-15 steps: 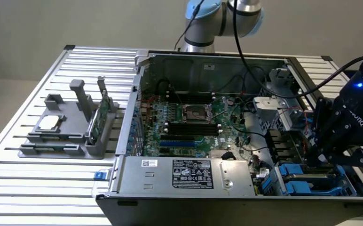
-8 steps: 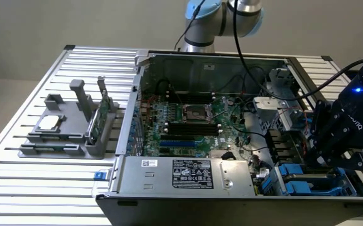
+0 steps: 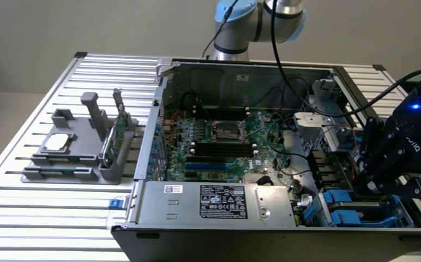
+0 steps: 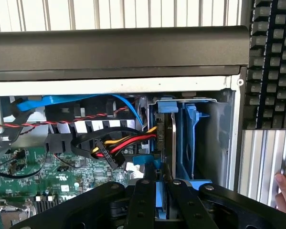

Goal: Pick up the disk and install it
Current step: 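Insert the second disk wire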

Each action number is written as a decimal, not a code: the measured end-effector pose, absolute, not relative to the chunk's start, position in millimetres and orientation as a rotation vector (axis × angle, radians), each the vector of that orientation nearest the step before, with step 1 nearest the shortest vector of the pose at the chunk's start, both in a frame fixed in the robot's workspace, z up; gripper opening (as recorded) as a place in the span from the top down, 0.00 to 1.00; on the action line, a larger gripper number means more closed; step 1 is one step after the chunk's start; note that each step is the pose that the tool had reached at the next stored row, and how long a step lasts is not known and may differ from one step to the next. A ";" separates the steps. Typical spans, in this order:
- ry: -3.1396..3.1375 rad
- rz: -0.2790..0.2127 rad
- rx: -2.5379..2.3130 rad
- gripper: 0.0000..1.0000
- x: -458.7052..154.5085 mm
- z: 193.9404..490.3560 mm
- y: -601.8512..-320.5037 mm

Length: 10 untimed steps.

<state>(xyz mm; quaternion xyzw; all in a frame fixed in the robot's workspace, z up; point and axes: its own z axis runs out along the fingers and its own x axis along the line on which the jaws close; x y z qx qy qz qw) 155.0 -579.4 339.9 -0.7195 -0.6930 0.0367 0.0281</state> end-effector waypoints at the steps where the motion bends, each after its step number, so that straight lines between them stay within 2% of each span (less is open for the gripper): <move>1: -2.139 0.112 -2.219 0.84 155.1 339.7 -579.7; 10: -2.142 0.102 -2.208 0.84 155.4 337.3 -583.5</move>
